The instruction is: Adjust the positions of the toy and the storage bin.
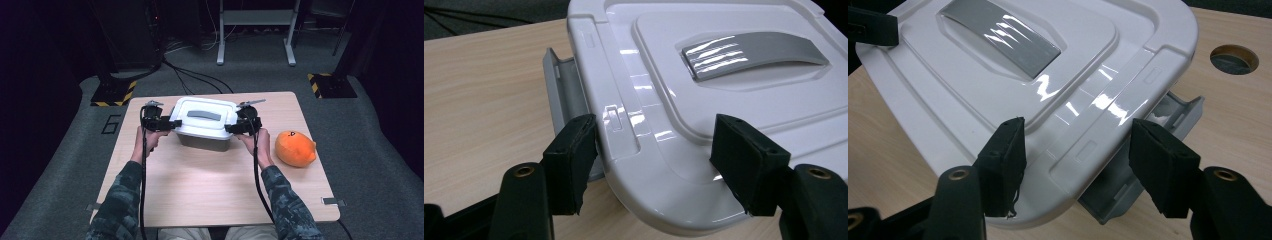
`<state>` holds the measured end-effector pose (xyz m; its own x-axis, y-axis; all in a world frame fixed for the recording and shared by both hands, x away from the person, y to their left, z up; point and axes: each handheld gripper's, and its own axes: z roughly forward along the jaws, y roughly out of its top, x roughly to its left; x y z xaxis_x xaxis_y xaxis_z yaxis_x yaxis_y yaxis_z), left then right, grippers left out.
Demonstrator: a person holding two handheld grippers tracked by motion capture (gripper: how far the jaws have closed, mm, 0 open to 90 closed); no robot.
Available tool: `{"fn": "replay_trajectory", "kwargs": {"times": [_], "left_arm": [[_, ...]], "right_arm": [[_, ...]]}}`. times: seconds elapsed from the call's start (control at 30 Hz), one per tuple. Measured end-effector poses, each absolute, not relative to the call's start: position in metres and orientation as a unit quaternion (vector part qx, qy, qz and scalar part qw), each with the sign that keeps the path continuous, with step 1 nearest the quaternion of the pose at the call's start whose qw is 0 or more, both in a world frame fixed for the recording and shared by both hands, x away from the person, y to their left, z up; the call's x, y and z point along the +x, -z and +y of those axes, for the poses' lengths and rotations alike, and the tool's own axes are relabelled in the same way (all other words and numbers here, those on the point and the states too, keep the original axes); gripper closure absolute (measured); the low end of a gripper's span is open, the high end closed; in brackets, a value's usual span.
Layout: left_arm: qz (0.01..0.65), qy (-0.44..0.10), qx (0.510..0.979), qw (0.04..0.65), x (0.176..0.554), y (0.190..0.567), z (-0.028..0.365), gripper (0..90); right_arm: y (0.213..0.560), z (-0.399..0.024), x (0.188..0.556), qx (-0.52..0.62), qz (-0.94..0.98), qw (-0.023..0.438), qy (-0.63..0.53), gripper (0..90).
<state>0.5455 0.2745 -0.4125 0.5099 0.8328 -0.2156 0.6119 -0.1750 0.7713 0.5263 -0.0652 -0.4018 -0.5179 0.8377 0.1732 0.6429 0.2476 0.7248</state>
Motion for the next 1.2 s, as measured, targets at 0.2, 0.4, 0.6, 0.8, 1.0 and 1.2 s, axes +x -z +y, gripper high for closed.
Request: {"fn": "replay_trajectory", "kwargs": {"times": [0.2, 0.4, 0.6, 0.8, 1.0, 1.2], "left_arm": [[0.482, -0.122, 0.752, 0.433, 0.539, 0.413, 0.276, 36.3], [0.482, -0.121, 0.75, 0.437, 0.531, 0.414, 0.276, 36.3], [0.485, -0.126, 0.743, 0.444, 0.521, 0.416, 0.272, 36.3], [0.479, -0.126, 0.748, 0.441, 0.514, 0.415, 0.27, 36.8], [0.479, -0.123, 0.746, 0.446, 0.506, 0.417, 0.269, 37.2], [0.479, -0.128, 0.744, 0.449, 0.497, 0.418, 0.267, 37.1]], "right_arm": [[0.401, -0.066, 0.526, 0.472, 0.78, 0.134, -0.388, 43.6], [0.402, -0.07, 0.527, 0.473, 0.777, 0.128, -0.394, 45.2], [0.403, -0.074, 0.525, 0.477, 0.771, 0.125, -0.402, 45.9], [0.402, -0.077, 0.521, 0.475, 0.773, 0.131, -0.4, 48.5], [0.404, -0.081, 0.518, 0.472, 0.772, 0.126, -0.406, 48.5], [0.404, -0.085, 0.514, 0.467, 0.775, 0.127, -0.408, 48.6]]}}
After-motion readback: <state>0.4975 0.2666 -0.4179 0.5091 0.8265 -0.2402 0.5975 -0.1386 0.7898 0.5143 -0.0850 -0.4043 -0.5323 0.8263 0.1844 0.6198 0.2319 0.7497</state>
